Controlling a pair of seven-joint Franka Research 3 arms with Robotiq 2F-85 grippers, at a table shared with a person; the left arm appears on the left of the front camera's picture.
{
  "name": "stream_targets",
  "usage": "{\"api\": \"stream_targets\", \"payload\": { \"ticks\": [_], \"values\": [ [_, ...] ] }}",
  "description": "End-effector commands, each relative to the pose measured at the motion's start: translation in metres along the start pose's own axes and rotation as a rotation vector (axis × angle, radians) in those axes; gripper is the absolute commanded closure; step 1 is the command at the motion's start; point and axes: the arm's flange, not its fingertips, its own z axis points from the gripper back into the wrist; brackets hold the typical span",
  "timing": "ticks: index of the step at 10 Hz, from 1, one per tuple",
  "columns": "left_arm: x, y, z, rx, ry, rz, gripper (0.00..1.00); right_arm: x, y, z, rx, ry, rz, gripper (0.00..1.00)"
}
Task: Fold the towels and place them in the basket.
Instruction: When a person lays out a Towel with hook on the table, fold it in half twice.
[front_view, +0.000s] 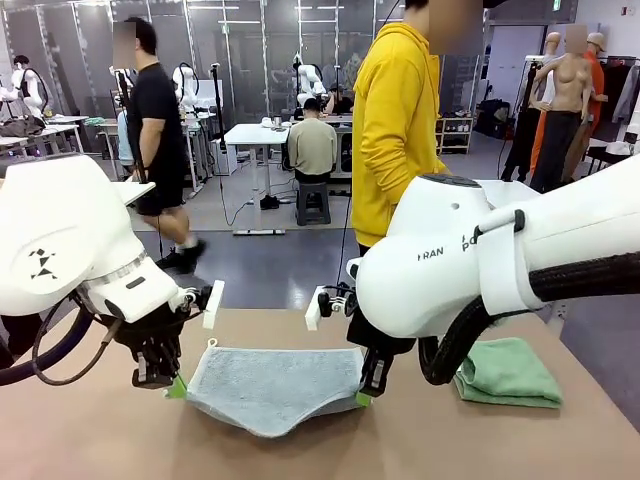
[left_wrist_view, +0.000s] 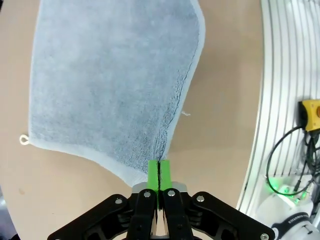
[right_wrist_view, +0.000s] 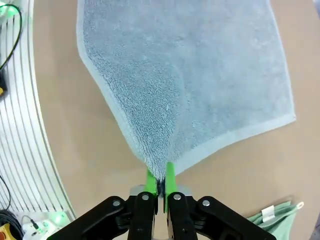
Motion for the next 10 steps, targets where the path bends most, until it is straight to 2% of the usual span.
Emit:
{"api": "stream_targets", "payload": {
  "ticks": [1, 4, 8, 10],
  "values": [
    [0.006, 0.024, -0.007, 0.025, -0.048, -0.047, 0.99, 0.010, -0.029, -0.001, -0.038, -0.005, 0.048, 0.93],
    [0.023, 0.067, -0.005, 0.077, -0.062, -0.079, 0.99, 0.034, -0.079, 0.000, -0.040, 0.039, 0.083, 0.93],
    [0.034, 0.131, -0.024, 0.075, 0.020, -0.043, 0.99, 0.054, -0.152, -0.017, 0.028, 0.134, 0.078, 0.93],
    [0.031, 0.159, -0.040, 0.099, 0.074, -0.002, 0.99, 0.059, -0.178, -0.031, 0.042, 0.134, 0.080, 0.93]
  ]
}}
